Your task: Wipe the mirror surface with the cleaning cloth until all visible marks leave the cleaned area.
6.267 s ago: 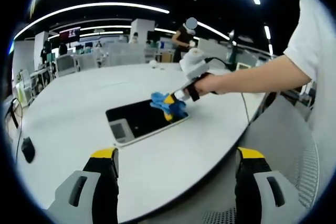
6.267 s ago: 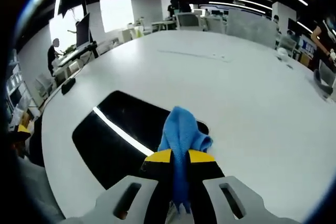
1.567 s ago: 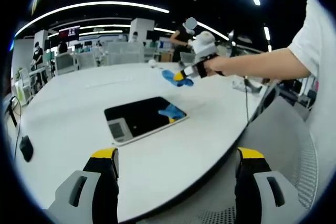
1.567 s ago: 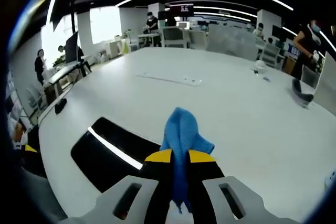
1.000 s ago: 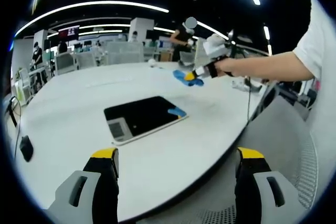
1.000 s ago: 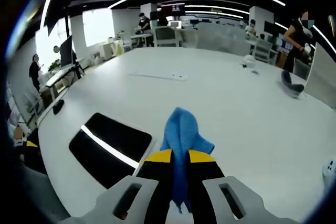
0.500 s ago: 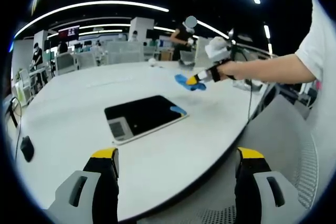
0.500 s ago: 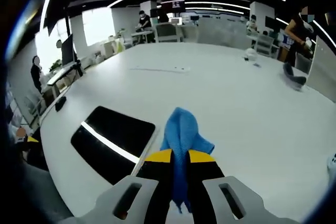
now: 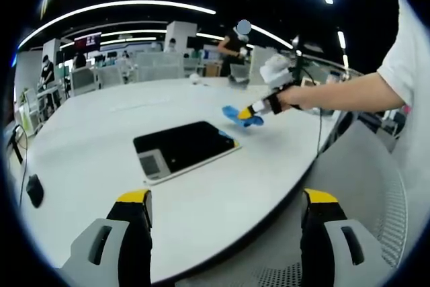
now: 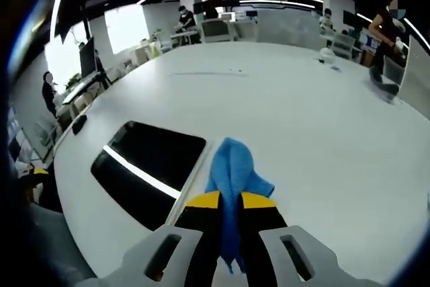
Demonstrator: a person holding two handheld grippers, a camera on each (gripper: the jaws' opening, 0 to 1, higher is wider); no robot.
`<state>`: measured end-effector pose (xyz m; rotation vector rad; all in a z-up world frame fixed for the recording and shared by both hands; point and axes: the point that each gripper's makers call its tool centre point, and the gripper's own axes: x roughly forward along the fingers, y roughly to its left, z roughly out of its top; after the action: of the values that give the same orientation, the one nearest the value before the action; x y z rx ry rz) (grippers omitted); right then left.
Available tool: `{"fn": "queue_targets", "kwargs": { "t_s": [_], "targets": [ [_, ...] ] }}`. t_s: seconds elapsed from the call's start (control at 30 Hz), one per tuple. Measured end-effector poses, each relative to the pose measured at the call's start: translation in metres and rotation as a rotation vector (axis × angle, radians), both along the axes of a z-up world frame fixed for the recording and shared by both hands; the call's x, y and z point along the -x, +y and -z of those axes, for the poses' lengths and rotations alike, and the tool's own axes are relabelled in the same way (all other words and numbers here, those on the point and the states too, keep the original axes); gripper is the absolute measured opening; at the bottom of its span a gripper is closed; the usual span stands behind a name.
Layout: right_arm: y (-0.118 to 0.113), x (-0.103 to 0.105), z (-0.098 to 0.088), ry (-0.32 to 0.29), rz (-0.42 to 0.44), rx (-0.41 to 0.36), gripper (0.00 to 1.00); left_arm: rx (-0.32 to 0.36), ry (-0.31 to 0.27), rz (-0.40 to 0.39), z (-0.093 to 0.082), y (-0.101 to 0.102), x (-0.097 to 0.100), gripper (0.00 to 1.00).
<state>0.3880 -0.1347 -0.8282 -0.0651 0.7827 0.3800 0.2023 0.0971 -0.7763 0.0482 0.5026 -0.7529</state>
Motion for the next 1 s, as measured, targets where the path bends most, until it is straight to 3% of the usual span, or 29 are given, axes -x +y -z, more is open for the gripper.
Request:
{"fn": "queue_targets", "kwargs": {
  "t_s": [0.37, 0.6, 1.0],
  "targets": [
    [-0.001, 0.005, 0.013, 0.038, -0.006, 0.004, 0.05, 0.000, 0.001, 0.001, 0.000, 0.000, 0.000, 0.92],
    [0.000, 0.009, 0.024, 0.054, -0.040, 0.056, 0.05, 0.001, 0.000, -0.002, 0.000, 0.001, 0.000, 0.92],
    [0.001, 0.011, 0.027, 0.053, -0.055, 0.066, 0.05, 0.001, 0.000, -0.003, 0.000, 0.001, 0.000, 0.92]
  ]
}}
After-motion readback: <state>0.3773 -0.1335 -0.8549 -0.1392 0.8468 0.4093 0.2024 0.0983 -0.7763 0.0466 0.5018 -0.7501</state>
